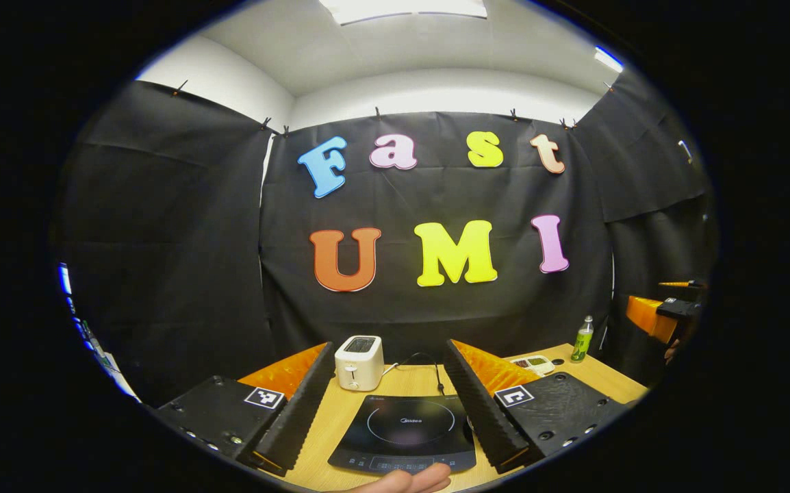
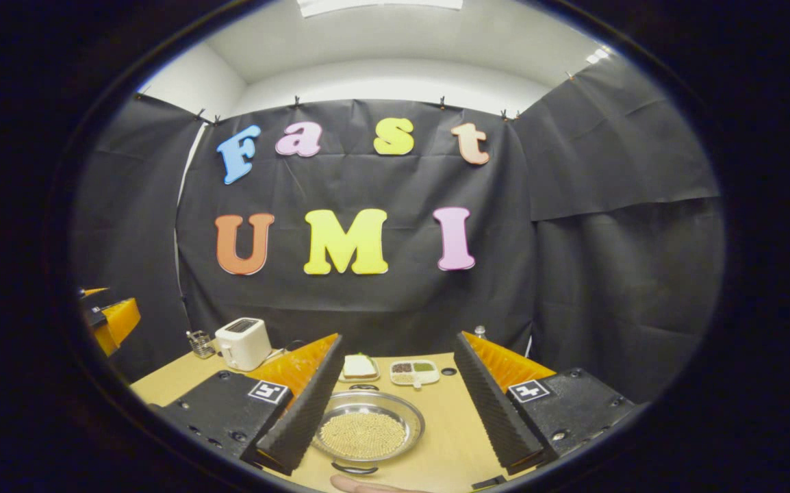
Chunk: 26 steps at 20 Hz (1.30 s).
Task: First push the handle of the pot to place it horizontally, then grasp the pot with both hands and set it on the induction cooktop.
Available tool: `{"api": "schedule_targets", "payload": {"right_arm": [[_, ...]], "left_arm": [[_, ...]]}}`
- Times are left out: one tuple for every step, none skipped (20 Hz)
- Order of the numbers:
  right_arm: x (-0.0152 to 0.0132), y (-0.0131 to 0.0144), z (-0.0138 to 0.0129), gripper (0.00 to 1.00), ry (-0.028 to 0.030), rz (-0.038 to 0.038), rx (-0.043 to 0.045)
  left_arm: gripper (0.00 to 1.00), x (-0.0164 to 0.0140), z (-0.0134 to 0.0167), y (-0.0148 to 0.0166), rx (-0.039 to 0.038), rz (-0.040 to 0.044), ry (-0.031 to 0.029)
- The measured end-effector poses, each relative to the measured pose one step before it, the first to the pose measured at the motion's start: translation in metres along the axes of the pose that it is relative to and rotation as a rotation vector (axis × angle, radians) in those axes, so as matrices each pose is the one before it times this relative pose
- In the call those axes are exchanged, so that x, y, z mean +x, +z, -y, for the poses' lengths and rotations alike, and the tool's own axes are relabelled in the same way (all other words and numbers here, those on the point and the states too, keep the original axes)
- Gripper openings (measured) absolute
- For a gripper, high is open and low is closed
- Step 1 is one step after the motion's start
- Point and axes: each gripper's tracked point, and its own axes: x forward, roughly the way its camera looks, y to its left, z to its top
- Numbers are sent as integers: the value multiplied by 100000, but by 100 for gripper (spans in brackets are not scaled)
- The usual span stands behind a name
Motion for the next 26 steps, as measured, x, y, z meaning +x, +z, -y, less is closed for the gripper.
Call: {"api": "schedule_targets", "payload": {"right_arm": [[348, -562, -380, 99, 767, -1474, -92], [432, -566, -399, 98, 874, -1593, -43], [420, -683, -562, 98, 1395, -1836, -183], [479, -697, -610, 93, 1546, -2087, -393], [471, -852, -414, 86, 1338, -2380, -206], [504, -634, -673, 85, 1935, -2062, -63], [452, -702, -555, 76, 1324, -2286, -135], [504, -805, -512, 72, 1593, -2682, -775], [361, -795, -596, 57, 1578, -2665, 534], [475, -893, -953, 47, 3268, -3715, 775], [249, -1087, -988, 33, 2649, -4644, 345], [287, -927, -508, 19, 1530, -3689, 73], [427, -906, -348, 6, 639, -3469, 244], [360, -808, -459, 7, 1317, -3507, -411], [589, -895, -862, 0, 2408, -2273, -490], [470, -656, -467, 4, 509, -2058, -188], [476, -988, -131, 4, 241, -2443, -298], [615, -787, -629, 4, 1730, -2119, 392], [624, -1034, -446, 4, 665, -2928, -80], [526, -933, -425, 4, 885, -2259, -755], [619, -980, -335, 1, 399, -2510, -1446], [719, -1202, -234, 4, 65, -3621, -1628], [655, -1539, -422, 4, 1325, -4762, -860], [645, -1419, -447, 4, 1539, -4066, 77], [859, -1276, -175, 4, 813, -4038, -38], [629, -877, -144, 4, 409, -2435, -346]], "left_arm": [[95, -182, -175, -105, 272, 144, -96], [95, -170, -67, -109, 268, -148, 209], [96, -187, -153, -353, 250, -645, 553], [95, -226, -260, -339, 337, -973, 804], [96, -253, -81, -32, -28, -92, 463], [96, -209, -39, 95, -269, 746, -225], [96, -184, -20, -20, -396, 191, -53], [96, -274, -70, -5, -377, 174, -172], [95, 1, -39, -48, -44, 263, -310], [95, -120, -209, -43, 272, 172, 306], [96, -125, -421, 64, 239, -9, 986], [96, -139, -365, 23, -52, 398, 685], [95, -175, -92, -49, -219, 75, 208], [95, -159, -153, -88, -498, 22, 52], [95, -108, -63, -172, -355, -209, 70], [96, -18, -194, -214, -252, -11, 183], [96, -3, -210, -51, -41, -57, 295], [95, 20, -107, -74, 259, -304, 181], [95, -91, -75, -216, 378, -505, 53], [95, -79, -50, -254, 619, -942, -262], [95, -117, 145, -373, 1051, -1123, -236], [96, -260, -131, -100, 851, -196, 432], [96, -190, -111, 268, 516, 380, 472], [96, -233, 91, 172, 428, 587, -246], [95, -326, 244, 223, 144, 670, -364], [96, -289, 165, 304, -216, 793, -453]]}}
